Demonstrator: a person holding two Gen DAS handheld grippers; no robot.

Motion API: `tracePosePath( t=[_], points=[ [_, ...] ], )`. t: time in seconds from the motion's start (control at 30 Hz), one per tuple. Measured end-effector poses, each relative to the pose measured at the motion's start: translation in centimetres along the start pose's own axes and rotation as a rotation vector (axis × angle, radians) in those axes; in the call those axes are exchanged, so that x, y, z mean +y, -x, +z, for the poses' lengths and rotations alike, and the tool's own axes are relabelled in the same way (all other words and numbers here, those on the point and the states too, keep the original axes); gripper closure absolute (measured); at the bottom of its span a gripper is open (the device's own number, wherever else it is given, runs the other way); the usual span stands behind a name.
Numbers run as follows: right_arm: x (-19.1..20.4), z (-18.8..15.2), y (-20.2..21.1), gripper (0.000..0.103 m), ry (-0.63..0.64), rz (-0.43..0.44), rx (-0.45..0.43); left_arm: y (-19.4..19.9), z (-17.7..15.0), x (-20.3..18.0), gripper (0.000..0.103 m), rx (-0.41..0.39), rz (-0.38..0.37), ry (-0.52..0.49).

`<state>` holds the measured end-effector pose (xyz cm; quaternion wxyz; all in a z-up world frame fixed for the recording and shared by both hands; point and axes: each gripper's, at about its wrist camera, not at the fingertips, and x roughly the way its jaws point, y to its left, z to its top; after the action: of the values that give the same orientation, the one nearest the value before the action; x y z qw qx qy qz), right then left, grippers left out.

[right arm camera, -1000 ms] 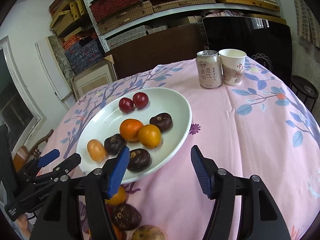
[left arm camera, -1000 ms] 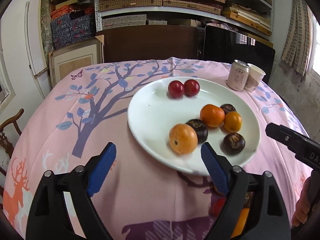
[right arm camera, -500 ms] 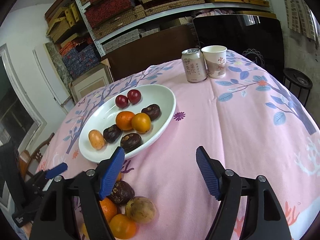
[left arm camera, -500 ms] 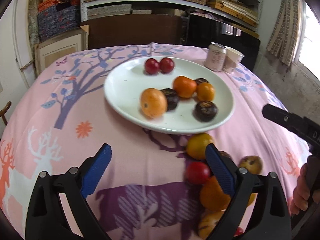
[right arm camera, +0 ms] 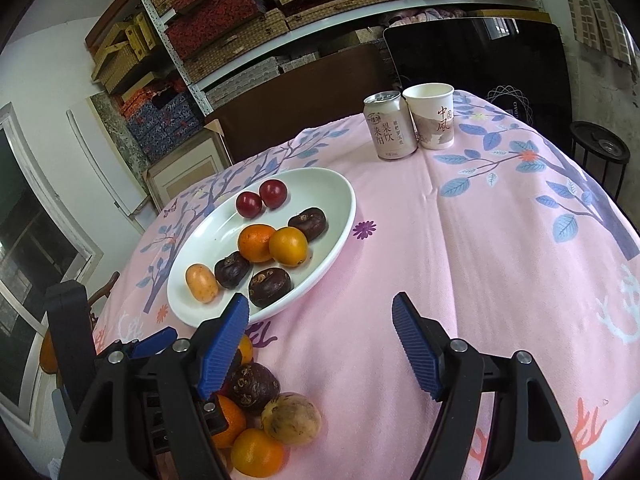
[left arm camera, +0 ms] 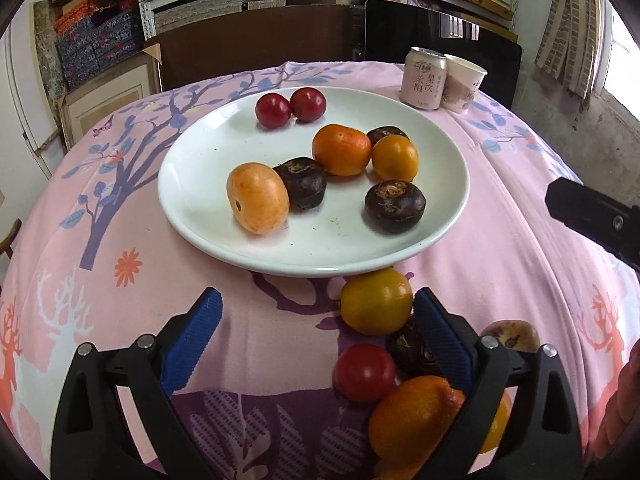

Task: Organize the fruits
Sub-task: 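Grasp a yellow fruit with the left tool while the right tool grasps a pale passion fruit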

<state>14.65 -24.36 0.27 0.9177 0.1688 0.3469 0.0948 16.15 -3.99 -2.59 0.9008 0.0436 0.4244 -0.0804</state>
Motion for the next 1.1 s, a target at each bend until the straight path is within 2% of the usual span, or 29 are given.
tracePosePath(
  t=[0.1, 0.17, 0.27, 0.3, 0.33, 0.43, 0.5, 0.57, 0.67, 0.77, 0.83, 0.87, 1.0, 1.1],
  points=[
    [0.0, 0.0, -0.1, 0.028, 0.004, -0.003, 0.002, 0.4, -0.2, 0.6, 0.008, -0.005, -0.01, 0.002],
    [-0.1, -0.1, -0.1, 0.028, -0.003, -0.002, 0.003, 1.1, -0.7, 1.1, 0.007, -0.029, 0.015, -0.016],
    [-0.5, 0.1, -0.2, 0.028, -0.021, 0.002, 0.005, 2.3, -1.4, 3.0, 0.007, -0.062, 0.124, 0.0],
    [-0.6, 0.1, -0.2, 0.028, -0.024, 0.002, 0.005, 2.5, -1.5, 4.0, 0.007, -0.067, 0.17, 0.024],
    [-0.7, 0.1, -0.2, 0.028, -0.027, 0.003, 0.005, 2.6, -1.6, 5.4, 0.008, -0.061, 0.185, 0.066],
    [-0.7, 0.2, -0.1, 0.028, -0.03, 0.012, 0.001, 3.4, -1.9, 8.1, 0.008, -0.057, 0.103, 0.175],
    [-0.5, 0.1, 0.0, 0.028, -0.024, 0.011, -0.001, 4.1, -1.9, 8.6, 0.008, -0.079, 0.062, 0.207],
    [-0.4, 0.1, 0.0, 0.028, -0.02, 0.01, 0.002, 4.4, -1.8, 7.8, 0.008, -0.093, 0.018, 0.186],
    [-0.4, 0.0, -0.1, 0.028, -0.018, 0.008, 0.006, 3.6, -1.6, 5.2, 0.008, -0.069, -0.031, 0.112],
    [-0.3, 0.0, -0.2, 0.028, -0.012, 0.004, 0.01, 2.3, -1.3, 2.9, 0.008, -0.048, -0.02, 0.056],
    [-0.3, 0.0, -0.3, 0.028, -0.011, 0.003, 0.013, 1.6, -1.1, 2.0, 0.008, -0.037, 0.016, 0.025],
    [-0.3, 0.0, -0.3, 0.028, -0.011, 0.003, 0.014, 1.2, -1.0, 1.8, 0.007, -0.034, 0.041, 0.016],
    [-0.4, -0.1, -0.4, 0.028, -0.013, 0.001, 0.019, 1.5, -1.3, 3.1, 0.007, -0.025, 0.018, 0.047],
    [-0.5, -0.1, -0.5, 0.028, -0.016, 0.002, 0.019, 2.6, -2.3, 4.8, 0.007, -0.046, 0.135, 0.038]
  ],
)
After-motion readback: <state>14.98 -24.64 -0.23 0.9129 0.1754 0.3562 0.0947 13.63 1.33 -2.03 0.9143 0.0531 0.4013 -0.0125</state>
